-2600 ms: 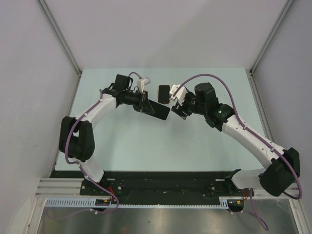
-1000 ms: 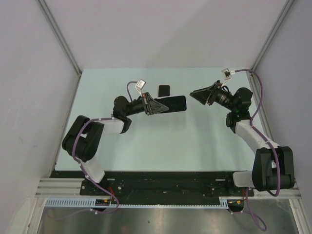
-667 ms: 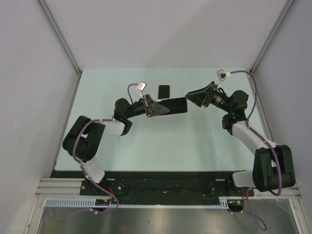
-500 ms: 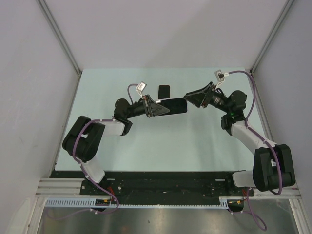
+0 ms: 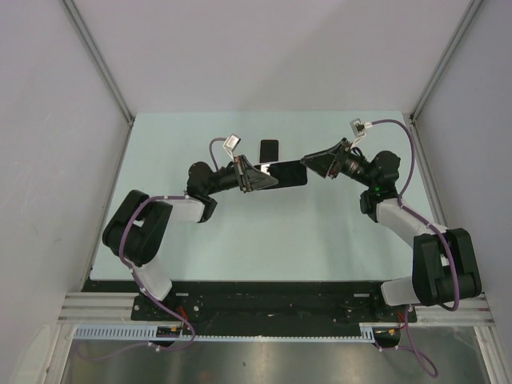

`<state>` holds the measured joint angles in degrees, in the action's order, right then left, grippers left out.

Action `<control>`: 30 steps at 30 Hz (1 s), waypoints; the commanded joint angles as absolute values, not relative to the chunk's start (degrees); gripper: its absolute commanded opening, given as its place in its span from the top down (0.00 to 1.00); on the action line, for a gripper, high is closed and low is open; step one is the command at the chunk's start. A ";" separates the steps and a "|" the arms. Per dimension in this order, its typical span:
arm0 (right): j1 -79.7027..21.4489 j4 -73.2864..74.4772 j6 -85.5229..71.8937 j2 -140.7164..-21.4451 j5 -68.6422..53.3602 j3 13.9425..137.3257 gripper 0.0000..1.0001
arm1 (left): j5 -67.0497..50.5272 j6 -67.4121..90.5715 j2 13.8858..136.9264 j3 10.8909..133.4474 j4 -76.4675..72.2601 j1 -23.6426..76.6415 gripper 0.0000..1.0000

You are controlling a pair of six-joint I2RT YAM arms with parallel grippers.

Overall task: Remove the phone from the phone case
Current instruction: Pick up the phone at the center of the board, then remove the phone case from the phone.

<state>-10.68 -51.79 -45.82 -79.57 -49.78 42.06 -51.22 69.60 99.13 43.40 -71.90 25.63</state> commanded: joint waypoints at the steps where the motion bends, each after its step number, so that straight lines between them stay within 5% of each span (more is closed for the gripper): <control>1: -11.16 -55.81 -46.84 -79.72 -49.22 42.01 0.55 | -51.50 70.23 95.80 43.77 -94.39 25.84 1.00; 30: -12.04 -54.14 -55.81 -80.95 -46.41 42.01 0.74 | -54.49 65.39 93.16 43.95 -95.54 25.84 1.00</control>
<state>-11.57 -52.66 -53.21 -80.25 -48.21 42.04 -53.58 67.40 96.95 43.38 -72.05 25.61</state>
